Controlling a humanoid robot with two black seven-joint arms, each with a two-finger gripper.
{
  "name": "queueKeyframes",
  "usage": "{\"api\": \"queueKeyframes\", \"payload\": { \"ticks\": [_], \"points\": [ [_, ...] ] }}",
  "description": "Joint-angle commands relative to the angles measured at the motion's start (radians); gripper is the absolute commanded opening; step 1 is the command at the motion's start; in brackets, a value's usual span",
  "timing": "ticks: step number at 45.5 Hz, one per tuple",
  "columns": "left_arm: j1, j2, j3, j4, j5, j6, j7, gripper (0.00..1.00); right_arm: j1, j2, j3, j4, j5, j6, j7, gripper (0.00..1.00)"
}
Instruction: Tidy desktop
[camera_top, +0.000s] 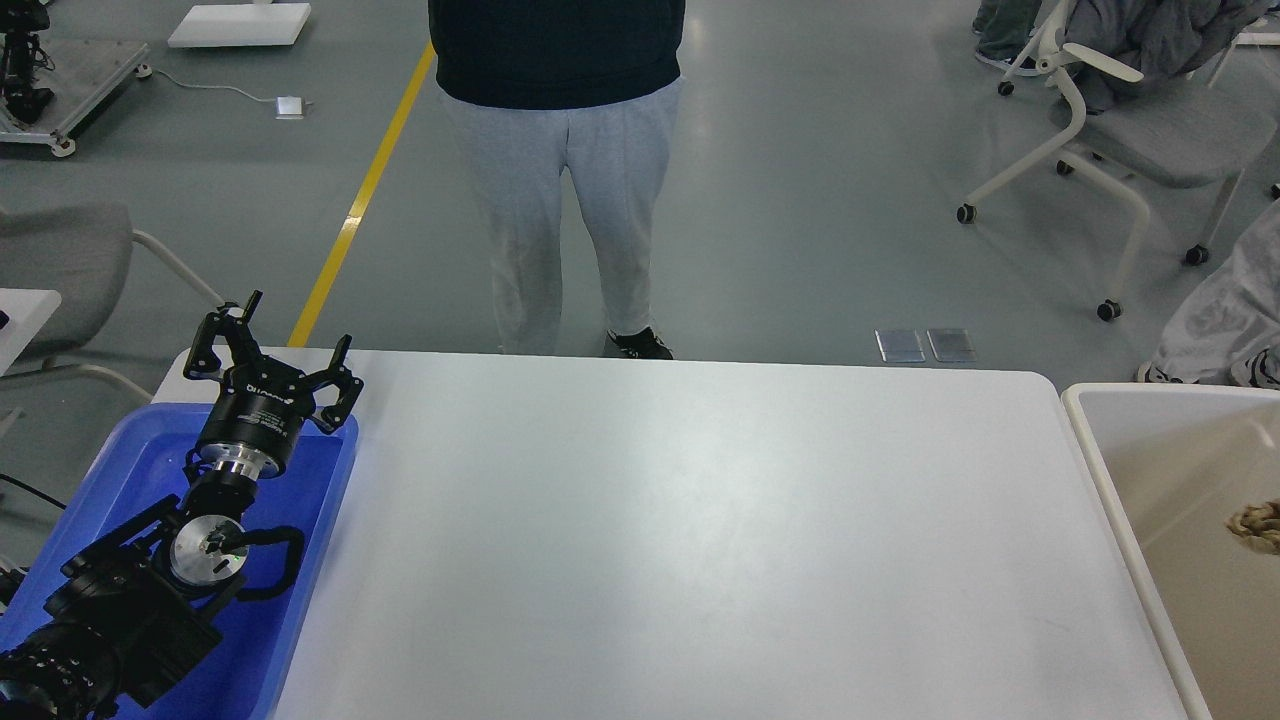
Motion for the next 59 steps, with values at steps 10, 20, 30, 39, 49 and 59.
{"api": "queueKeyframes", "payload": {
  "ticks": [10,20,30,39,49,59],
  "points": [
    [0.000,0.000,0.000,-0.001,0.000,0.000,-0.001,1.00,0.009,-0.003,0.008,-0.001,0.003,0.025,0.004,1.00],
    [0.000,0.000,0.000,-0.001,0.000,0.000,0.001,1.00,0.041,-0.046,0.154,0.011,0.006,0.184,0.004,1.00],
    [0.000,0.000,0.000,0.000,0.000,0.000,0.001,1.00,0.054,-0.120,0.300,0.149,0.006,0.292,0.004,1.00],
    [0.000,0.000,0.000,0.000,0.000,0.000,-0.001,1.00,-0.009,-0.267,0.422,0.503,0.000,0.315,0.010,1.00],
    [0.000,0.000,0.000,0.000,0.000,0.000,0.001,1.00,-0.043,-0.237,0.547,0.561,-0.011,0.310,0.020,1.00],
    [0.000,0.000,0.000,0.000,0.000,0.000,0.001,1.00,-0.111,-0.139,0.743,0.655,-0.012,0.310,0.056,1.00]
  ]
}}
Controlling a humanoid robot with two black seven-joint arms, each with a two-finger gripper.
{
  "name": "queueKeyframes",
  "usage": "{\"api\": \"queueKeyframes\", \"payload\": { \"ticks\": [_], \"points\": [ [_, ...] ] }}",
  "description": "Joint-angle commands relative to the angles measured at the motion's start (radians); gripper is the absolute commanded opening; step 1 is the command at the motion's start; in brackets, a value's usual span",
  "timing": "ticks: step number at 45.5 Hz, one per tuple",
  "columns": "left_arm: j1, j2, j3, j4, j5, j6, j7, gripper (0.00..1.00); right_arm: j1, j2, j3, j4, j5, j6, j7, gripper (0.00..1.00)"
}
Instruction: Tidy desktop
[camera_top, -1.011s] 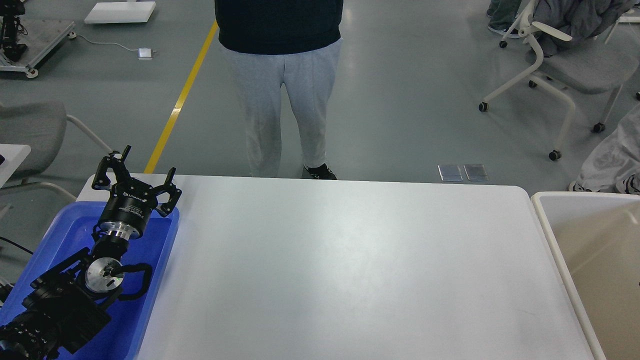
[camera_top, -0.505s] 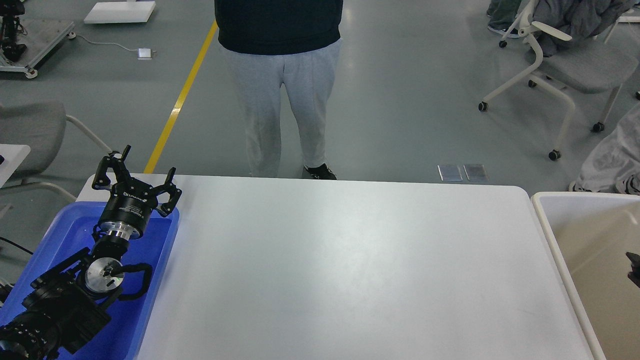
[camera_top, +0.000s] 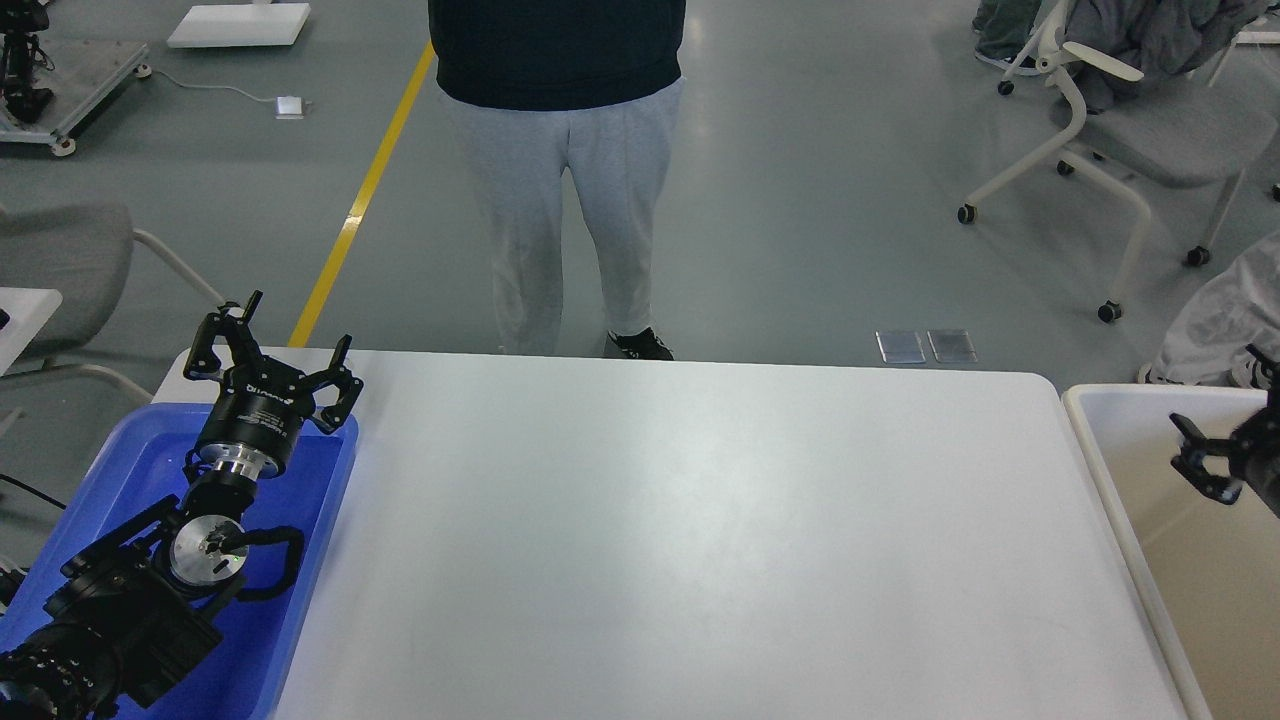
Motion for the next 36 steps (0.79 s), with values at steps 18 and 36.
{"api": "queueKeyframes", "payload": {
  "ticks": [18,36],
  "points": [
    [0.000,0.000,0.000,0.000,0.000,0.000,0.000,1.00,-0.062,0.292,0.264,0.098,-0.026,-0.002,0.128,1.00],
    [0.000,0.000,0.000,0.000,0.000,0.000,0.000,1.00,-0.039,0.339,0.233,0.088,-0.244,-0.093,0.277,1.00]
  ]
}}
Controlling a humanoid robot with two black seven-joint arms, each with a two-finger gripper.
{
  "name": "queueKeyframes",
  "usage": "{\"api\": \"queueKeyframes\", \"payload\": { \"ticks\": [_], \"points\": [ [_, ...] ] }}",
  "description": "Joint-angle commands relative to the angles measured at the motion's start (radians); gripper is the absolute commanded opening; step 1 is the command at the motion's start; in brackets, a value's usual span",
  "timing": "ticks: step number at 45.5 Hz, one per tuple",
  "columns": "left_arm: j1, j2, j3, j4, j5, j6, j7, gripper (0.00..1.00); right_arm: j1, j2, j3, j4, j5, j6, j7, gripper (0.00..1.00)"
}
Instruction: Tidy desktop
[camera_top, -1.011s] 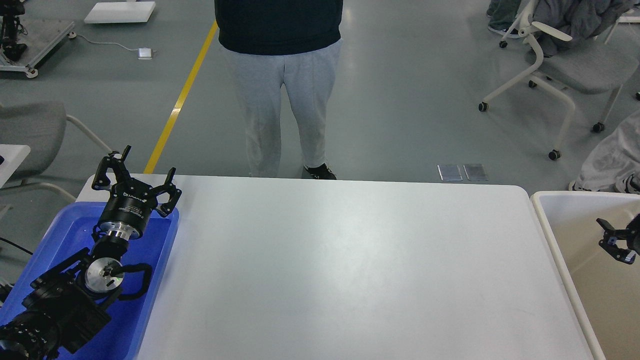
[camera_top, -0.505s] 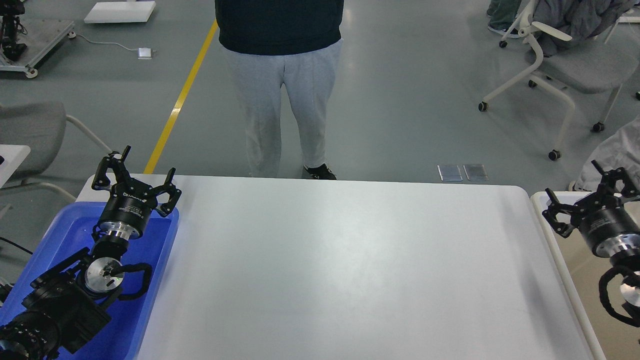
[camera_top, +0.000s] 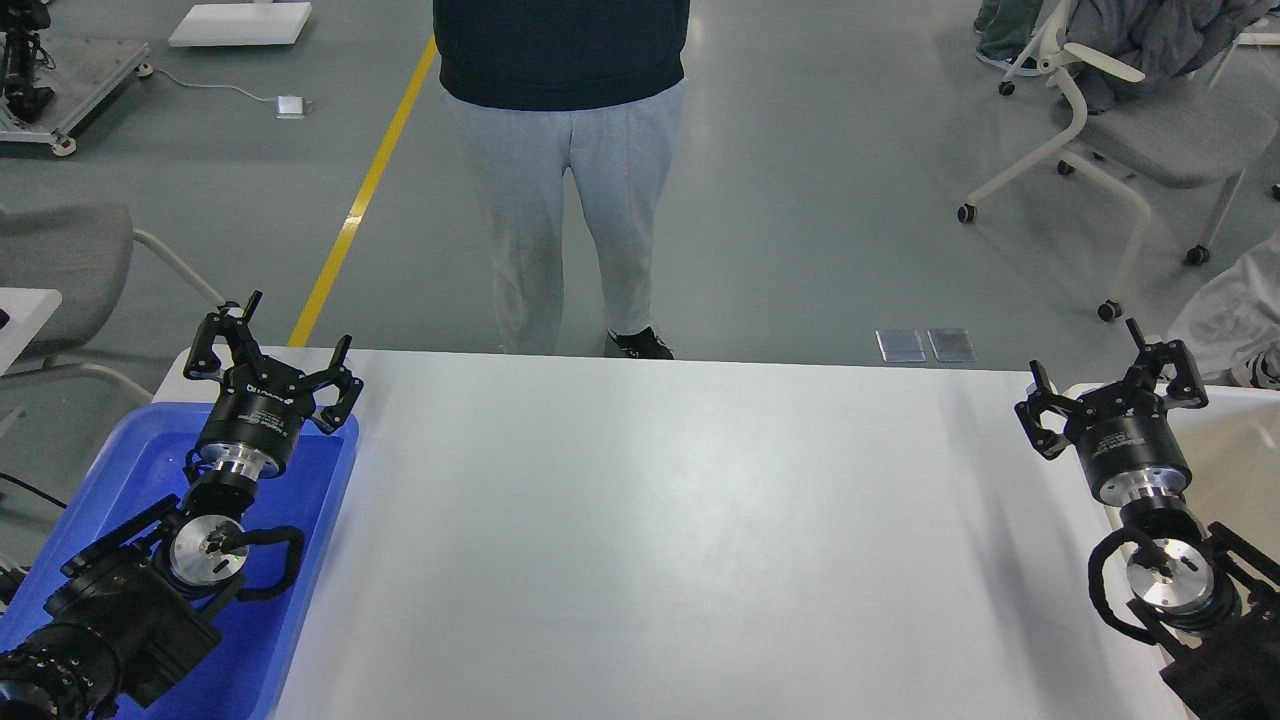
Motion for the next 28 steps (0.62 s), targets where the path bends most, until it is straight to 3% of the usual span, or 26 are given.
{"api": "queueKeyframes", "payload": {
  "ticks": [1,8,28],
  "points": [
    [0.000,0.000,0.000,0.000,0.000,0.000,0.000,1.00,0.006,0.034,-0.013,-0.001,-0.169,-0.038,0.082,1.00],
    [0.000,0.000,0.000,0.000,0.000,0.000,0.000,1.00,0.009,0.034,-0.025,0.001,-0.249,-0.076,0.154,1.00],
    [0.000,0.000,0.000,0.000,0.000,0.000,-0.001,1.00,0.003,0.025,-0.085,-0.006,-0.264,-0.082,0.152,1.00]
  ]
}}
